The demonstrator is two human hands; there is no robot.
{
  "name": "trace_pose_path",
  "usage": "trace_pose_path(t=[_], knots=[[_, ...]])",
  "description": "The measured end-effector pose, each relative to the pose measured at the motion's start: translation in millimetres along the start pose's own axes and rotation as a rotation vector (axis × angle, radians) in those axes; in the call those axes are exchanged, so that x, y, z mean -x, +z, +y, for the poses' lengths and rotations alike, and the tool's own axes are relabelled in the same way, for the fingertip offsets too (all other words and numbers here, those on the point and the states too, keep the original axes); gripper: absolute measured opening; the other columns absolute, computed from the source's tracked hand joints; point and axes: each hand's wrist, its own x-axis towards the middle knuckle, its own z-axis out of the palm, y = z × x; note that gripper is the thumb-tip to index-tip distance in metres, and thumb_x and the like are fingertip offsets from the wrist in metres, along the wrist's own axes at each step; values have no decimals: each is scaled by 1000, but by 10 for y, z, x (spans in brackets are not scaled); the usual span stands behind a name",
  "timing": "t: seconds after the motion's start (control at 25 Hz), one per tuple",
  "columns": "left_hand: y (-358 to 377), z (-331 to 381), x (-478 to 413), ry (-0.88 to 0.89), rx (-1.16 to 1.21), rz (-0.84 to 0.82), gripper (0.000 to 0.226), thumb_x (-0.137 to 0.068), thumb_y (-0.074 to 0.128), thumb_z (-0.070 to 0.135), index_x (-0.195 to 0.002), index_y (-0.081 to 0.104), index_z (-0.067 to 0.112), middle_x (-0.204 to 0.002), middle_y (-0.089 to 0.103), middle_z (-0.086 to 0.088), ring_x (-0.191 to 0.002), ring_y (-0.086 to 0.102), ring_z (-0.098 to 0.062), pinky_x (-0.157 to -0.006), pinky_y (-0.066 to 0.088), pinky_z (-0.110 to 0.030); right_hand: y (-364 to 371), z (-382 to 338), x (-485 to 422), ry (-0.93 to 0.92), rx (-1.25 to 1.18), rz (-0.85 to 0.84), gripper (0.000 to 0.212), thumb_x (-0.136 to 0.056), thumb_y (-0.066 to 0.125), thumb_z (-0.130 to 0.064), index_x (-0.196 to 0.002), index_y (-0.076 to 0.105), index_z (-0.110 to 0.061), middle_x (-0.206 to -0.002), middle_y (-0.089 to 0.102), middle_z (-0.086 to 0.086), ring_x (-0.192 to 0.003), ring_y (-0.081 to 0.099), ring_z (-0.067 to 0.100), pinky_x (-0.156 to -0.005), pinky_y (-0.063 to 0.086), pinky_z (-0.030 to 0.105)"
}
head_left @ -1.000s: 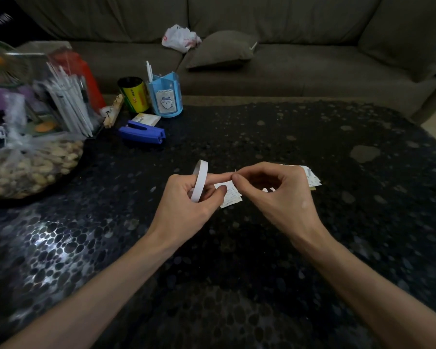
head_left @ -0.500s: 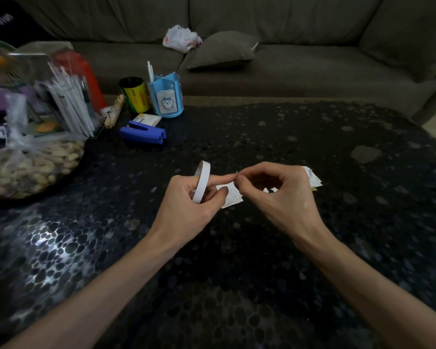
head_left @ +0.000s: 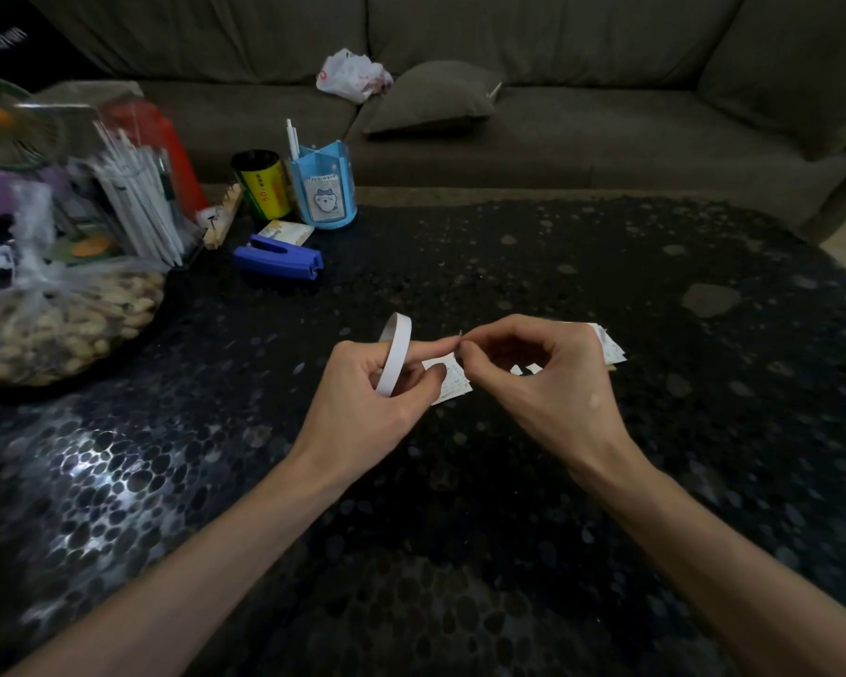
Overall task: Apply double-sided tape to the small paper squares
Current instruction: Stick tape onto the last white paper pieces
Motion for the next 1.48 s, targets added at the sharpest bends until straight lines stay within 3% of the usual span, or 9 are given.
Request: trace_pose_path(t=[0.16, 0.36, 0.52, 0.8, 0.92, 1.04, 1.12, 1.28, 1.48], knots=[[3, 19, 8, 4, -2, -17, 31, -94, 72, 7, -118, 78, 26, -56, 60, -8, -50, 49, -6, -60, 45, -12, 7, -12, 1, 3, 12, 11, 9, -89, 78, -14, -93, 81, -21, -82, 77, -12, -80, 74, 8, -75, 59, 23], [4, 38, -6, -16, 48, -16, 29, -94, 72, 7, -114, 80, 26, -61, 59, -11, -56, 53, -24, -65, 51, -18, 0, -59, -6, 84, -93, 30, 9, -88, 77, -9, -86, 81, -17, -81, 79, -7, -78, 75, 10, -76, 60, 23], [-4, 63, -19, -163, 229, -17, 21, -94, 72, 13, -106, 83, 26, -59, 51, 1, -53, 45, -4, -56, 42, -15, -4, -100, -25, 163, -186, 41, 5, -87, 76, -8, -85, 80, -11, -80, 78, -2, -78, 74, 13, -77, 60, 21], [-33, 72, -35, -297, 313, -15, 21, -95, 70, 12, -108, 82, 24, -61, 49, 7, -50, 37, -5, -48, 33, -15, -36, -40, -61, 230, -173, 37, 4, -89, 75, -11, -86, 78, -13, -82, 77, -4, -75, 71, 3, -73, 58, 16], [-12, 38, -32, -350, 230, -8, 25, -96, 69, 8, -106, 82, 27, -66, 50, 0, -51, 41, -3, -49, 39, -12, -150, 170, -156, 346, 20, -69, 10, -93, 74, -18, -85, 76, -23, -80, 76, -3, -77, 71, 5, -73, 58, 22], [5, 4, -29, -376, 176, -7, 28, -96, 67, 5, -104, 82, 27, -68, 44, -5, -50, 41, -3, -52, 41, -6, -310, 407, -225, 299, 515, -280, 7, -100, 66, -26, -94, 69, -28, -92, 70, -8, -86, 64, 10, -80, 51, 28], [4, -7, -40, -407, 164, 12, 28, -97, 67, 5, -103, 82, 27, -60, 46, 3, -48, 42, -2, -50, 40, -7, -364, 483, -215, 244, 718, -378, 8, -104, 59, -28, -105, 67, -26, -102, 63, -4, -96, 59, 15, -87, 51, 35], [-5, -14, -55, -444, 154, 34, 28, -96, 67, 5, -103, 82, 27, -51, 47, 14, -45, 44, -1, -46, 38, -10, -366, 483, -183, 167, 777, -369, 19, -103, 53, -15, -113, 67, -23, -111, 52, -4, -111, 56, 20, -88, 49, 37], [-16, -5, -63, -454, 158, 56, 27, -97, 66, 6, -102, 82, 27, -52, 47, 13, -44, 43, -1, -46, 36, -9, -380, 497, -171, 104, 798, -274, 16, -100, 61, -17, -112, 67, -26, -114, 51, -8, -106, 55, 12, -82, 45, 27]])
